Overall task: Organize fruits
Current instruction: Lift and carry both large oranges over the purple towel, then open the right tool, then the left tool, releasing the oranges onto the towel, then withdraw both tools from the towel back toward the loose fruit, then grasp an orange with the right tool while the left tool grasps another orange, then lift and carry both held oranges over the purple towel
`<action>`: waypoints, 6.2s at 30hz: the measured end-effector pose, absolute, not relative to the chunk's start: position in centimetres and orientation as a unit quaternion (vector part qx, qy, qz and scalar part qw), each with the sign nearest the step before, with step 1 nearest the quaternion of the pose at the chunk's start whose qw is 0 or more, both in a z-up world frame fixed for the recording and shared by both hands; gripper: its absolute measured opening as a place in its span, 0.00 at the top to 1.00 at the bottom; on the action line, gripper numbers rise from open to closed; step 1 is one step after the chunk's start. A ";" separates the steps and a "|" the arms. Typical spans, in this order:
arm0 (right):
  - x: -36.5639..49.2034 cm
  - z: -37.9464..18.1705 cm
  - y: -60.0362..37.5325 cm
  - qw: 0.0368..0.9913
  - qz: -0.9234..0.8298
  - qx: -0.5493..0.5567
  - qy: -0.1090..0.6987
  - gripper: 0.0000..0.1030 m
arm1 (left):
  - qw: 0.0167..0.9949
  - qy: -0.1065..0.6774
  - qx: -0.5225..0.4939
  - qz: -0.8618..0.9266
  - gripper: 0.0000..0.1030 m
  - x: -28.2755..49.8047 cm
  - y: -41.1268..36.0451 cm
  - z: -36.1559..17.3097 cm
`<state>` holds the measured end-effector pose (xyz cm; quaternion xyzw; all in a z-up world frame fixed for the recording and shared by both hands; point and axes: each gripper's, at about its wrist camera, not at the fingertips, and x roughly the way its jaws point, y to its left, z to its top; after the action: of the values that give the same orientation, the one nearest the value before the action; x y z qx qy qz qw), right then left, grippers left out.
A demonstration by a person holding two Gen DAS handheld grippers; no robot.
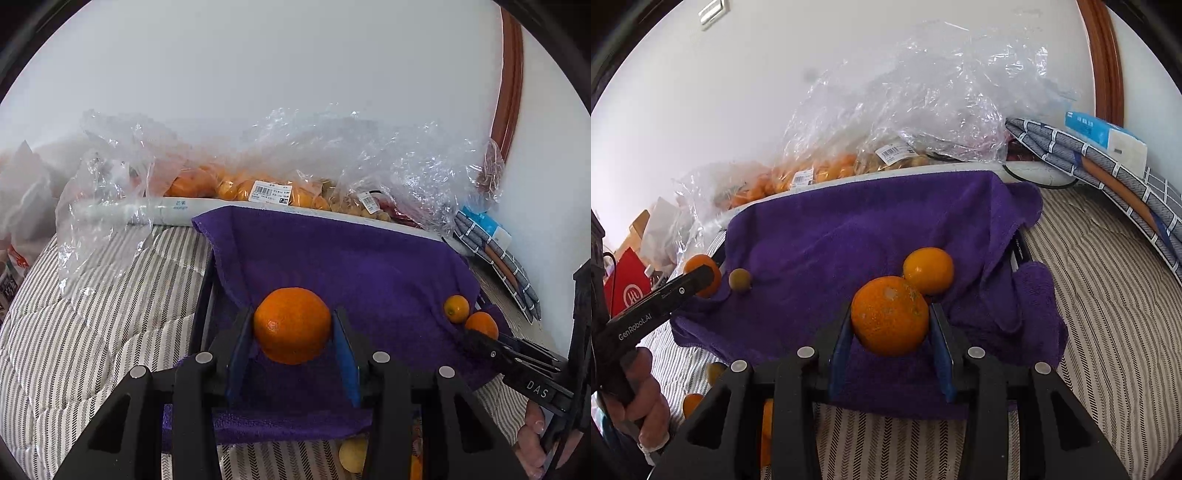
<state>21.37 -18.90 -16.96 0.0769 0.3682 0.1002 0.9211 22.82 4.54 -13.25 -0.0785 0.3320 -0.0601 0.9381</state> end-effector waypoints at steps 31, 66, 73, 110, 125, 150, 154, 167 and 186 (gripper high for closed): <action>20.1 -15.6 -18.6 0.935 0.112 0.080 0.328 0.45 | 0.929 0.358 -0.065 -0.072 0.60 23.4 3.8 -14.2; 15.3 -13.4 -17.7 0.944 0.115 0.067 0.303 0.45 | 0.947 0.305 -0.082 -0.062 0.56 20.0 5.0 -12.8; 12.7 -13.3 -17.5 0.938 0.120 0.067 0.319 0.47 | 0.947 0.304 -0.082 -0.063 0.50 17.4 5.7 -12.8; 13.1 -16.7 -13.6 0.919 0.113 0.028 0.377 0.38 | 0.938 0.322 -0.119 -0.040 0.50 12.8 8.8 -13.1; 13.7 -17.1 -14.8 0.910 0.133 0.052 0.388 0.34 | 0.933 0.340 -0.110 -0.028 0.50 13.5 8.8 -13.8; 15.0 -17.2 -15.2 0.907 0.121 0.032 0.403 0.68 | 0.919 0.365 -0.101 -0.106 0.50 13.5 7.0 -14.3; 13.8 -17.2 -17.0 0.910 0.100 0.018 0.401 0.68 | 0.911 0.377 -0.085 -0.145 0.50 13.1 5.1 -14.5; 12.7 -18.4 -18.7 0.898 0.099 0.017 0.429 0.67 | 0.888 0.424 -0.061 -0.164 0.67 13.4 1.9 -15.7; 11.6 -17.3 -20.2 0.915 0.092 0.052 0.390 0.68 | 0.915 0.371 -0.100 -0.122 0.67 12.7 4.5 -14.5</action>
<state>11.58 -20.16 -17.32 0.0521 0.3902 0.0921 0.9146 12.69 4.49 -14.48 -0.0998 0.3711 -0.1223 0.9151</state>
